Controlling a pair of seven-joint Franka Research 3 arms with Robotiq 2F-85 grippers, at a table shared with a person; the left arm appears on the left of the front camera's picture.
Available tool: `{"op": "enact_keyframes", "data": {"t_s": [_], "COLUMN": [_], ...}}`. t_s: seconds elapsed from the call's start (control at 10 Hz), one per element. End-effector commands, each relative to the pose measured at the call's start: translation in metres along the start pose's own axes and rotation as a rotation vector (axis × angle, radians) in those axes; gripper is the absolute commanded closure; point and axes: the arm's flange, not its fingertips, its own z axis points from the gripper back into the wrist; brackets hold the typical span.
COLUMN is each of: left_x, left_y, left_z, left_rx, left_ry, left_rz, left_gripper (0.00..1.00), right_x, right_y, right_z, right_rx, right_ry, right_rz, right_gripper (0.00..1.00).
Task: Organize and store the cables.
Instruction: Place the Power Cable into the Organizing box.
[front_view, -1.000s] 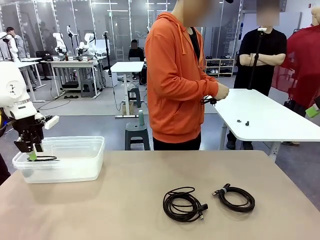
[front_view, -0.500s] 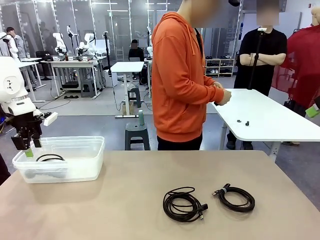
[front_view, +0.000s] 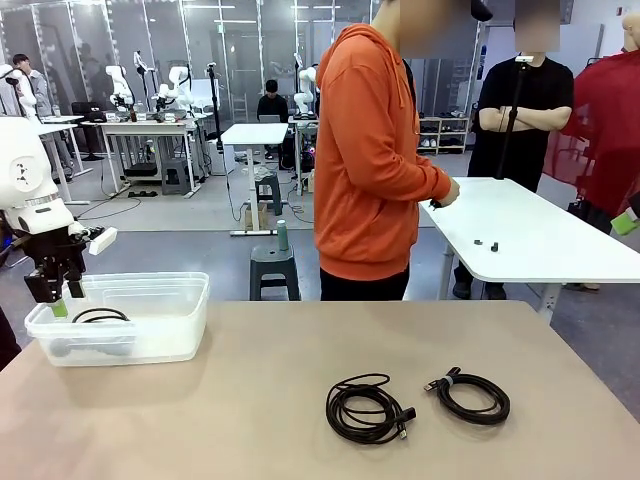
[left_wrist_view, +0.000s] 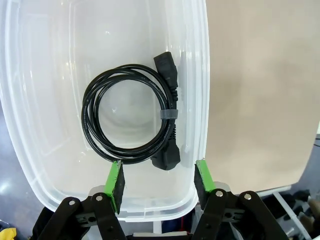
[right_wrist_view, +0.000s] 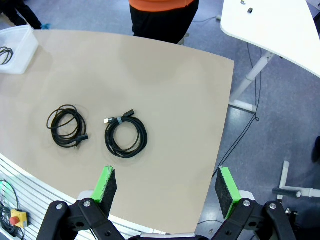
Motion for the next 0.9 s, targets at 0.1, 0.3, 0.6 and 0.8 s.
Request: {"op": "enact_keyframes", "data": {"t_s": [0.1, 0.3, 0.6, 0.8], "left_x": [-0.0025, -0.0025, -0.0025, -0.0025], "left_y": [0.0017, 0.0017, 0.0017, 0.0017], "left_z": [-0.0001, -0.0001, -0.0001, -0.0001], "left_rx": [0.010, 0.010, 0.010, 0.010], "left_ry": [-0.007, -0.007, -0.007, -0.007], "left_rz": [-0.007, -0.007, -0.007, -0.007], "left_gripper": [0.29, 0.29, 0.29, 0.29], "right_x": [0.0000, 0.0000, 0.0000, 0.0000], "right_y": [0.0005, 0.0005, 0.0005, 0.0005], "right_z": [0.0002, 0.0002, 0.0002, 0.0002], "right_rx": [0.002, 0.002, 0.002, 0.002], "right_ry": [-0.004, -0.004, -0.004, -0.004], "right_rz": [0.002, 0.002, 0.002, 0.002], "right_gripper": [0.00, 0.00, 0.00, 0.00]}}
